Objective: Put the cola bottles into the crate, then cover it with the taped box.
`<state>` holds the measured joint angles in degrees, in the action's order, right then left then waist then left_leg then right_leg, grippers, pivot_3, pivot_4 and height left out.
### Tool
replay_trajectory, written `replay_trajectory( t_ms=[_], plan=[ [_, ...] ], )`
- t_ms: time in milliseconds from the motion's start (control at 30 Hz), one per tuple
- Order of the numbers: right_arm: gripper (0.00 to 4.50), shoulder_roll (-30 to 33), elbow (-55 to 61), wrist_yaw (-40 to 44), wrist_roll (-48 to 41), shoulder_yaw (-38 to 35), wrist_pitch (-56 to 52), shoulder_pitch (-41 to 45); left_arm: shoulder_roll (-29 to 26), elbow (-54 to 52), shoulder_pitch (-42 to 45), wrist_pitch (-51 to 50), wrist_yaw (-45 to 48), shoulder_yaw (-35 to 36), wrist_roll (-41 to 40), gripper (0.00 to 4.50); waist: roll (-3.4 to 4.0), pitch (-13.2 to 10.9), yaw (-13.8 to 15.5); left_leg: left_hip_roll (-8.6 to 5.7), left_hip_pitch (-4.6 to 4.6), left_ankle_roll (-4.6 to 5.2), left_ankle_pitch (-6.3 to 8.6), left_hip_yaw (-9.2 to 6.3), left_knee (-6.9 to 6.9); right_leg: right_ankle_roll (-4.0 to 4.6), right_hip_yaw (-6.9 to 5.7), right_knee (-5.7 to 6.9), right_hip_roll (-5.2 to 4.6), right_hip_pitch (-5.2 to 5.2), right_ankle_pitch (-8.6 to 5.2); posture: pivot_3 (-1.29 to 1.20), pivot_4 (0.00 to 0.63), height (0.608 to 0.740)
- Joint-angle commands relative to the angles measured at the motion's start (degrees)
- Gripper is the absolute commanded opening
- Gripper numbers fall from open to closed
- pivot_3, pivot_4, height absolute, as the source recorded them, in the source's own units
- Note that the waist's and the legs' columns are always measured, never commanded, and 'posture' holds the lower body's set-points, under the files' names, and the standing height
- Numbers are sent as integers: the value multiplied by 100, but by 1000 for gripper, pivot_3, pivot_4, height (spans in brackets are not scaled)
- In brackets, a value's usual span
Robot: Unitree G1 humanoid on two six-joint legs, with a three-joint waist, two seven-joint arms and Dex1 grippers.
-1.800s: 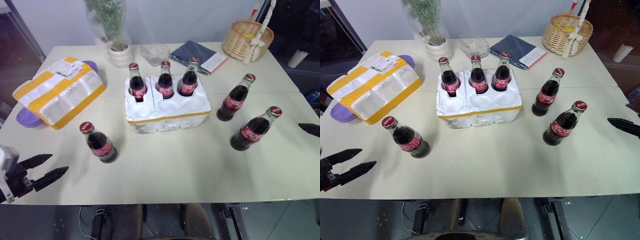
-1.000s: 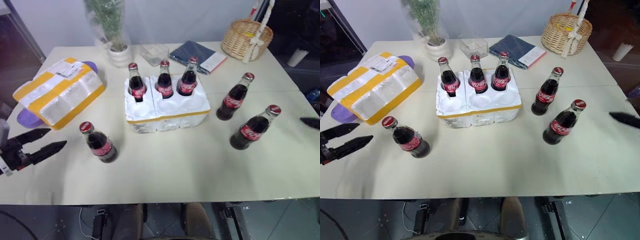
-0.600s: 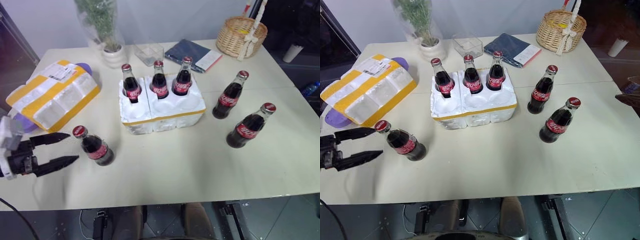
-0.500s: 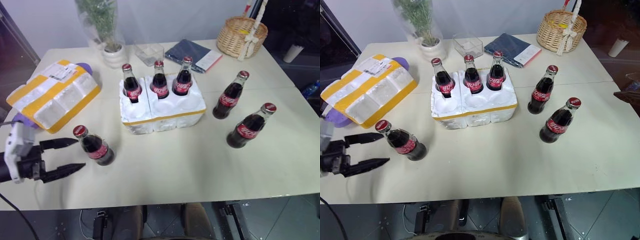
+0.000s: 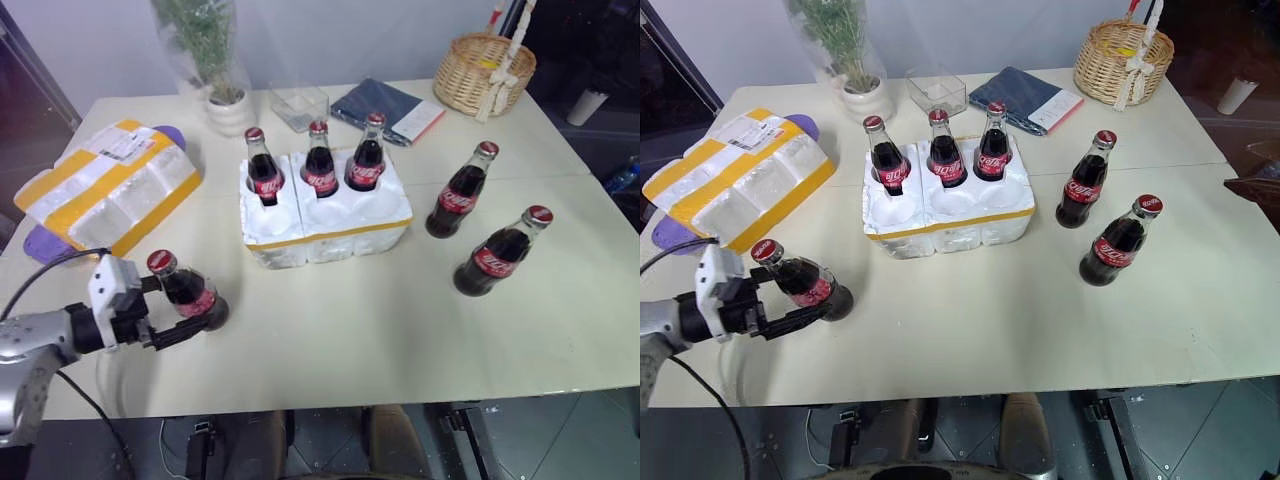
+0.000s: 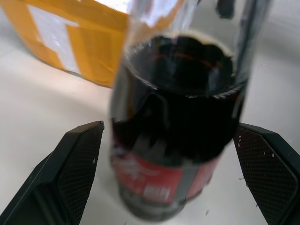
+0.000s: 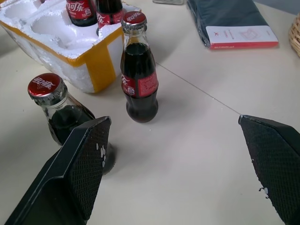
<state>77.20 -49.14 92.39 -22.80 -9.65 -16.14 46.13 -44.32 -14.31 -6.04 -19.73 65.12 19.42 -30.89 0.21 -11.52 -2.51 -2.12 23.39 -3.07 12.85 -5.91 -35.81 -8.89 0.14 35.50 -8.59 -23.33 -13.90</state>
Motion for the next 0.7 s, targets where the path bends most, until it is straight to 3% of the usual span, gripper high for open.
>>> replay_trajectory(
  t_ms=[33,133,200,400,533,700],
  plan=[
    [4500,34,140,11,-64,-236,-48,78,39,32,128,-7,-175,-1,-62,4468,0,0,1,0,0,0,0,-1,-3,0,0,2,1,0,0,0,150,737],
    [4500,-12,138,-39,-62,-322,-72,-4,-83,30,144,-142,-71,54,-205,3624,0,0,-1,0,1,0,0,-1,-8,0,0,4,0,2,0,0,150,737],
    [4500,-32,171,-57,-77,-383,-84,-86,-144,50,189,-204,-109,89,-209,2777,0,0,-2,0,1,0,0,-1,-10,0,0,4,0,3,0,0,150,737],
    [4500,-174,430,-202,-192,-737,-186,-520,-577,-92,799,-1201,-119,300,-982,2824,-3,-2,7,-1,2,0,0,-4,-15,-1,1,20,1,-1,0,0,150,737],
    [4500,-307,790,-350,-309,-1046,-294,-998,-909,271,2321,-2280,-239,349,-1888,2824,-27,-15,65,-7,5,0,0,-25,-38,-4,-5,56,2,-1,-3,0,150,737],
    [4500,-502,1247,-646,-449,-1462,-415,-1612,-955,1123,4111,-2568,141,-324,-1896,2824,-23,-13,14,-12,2,0,-1,-26,-33,-10,-7,61,0,1,-6,0,150,737]
  ],
)
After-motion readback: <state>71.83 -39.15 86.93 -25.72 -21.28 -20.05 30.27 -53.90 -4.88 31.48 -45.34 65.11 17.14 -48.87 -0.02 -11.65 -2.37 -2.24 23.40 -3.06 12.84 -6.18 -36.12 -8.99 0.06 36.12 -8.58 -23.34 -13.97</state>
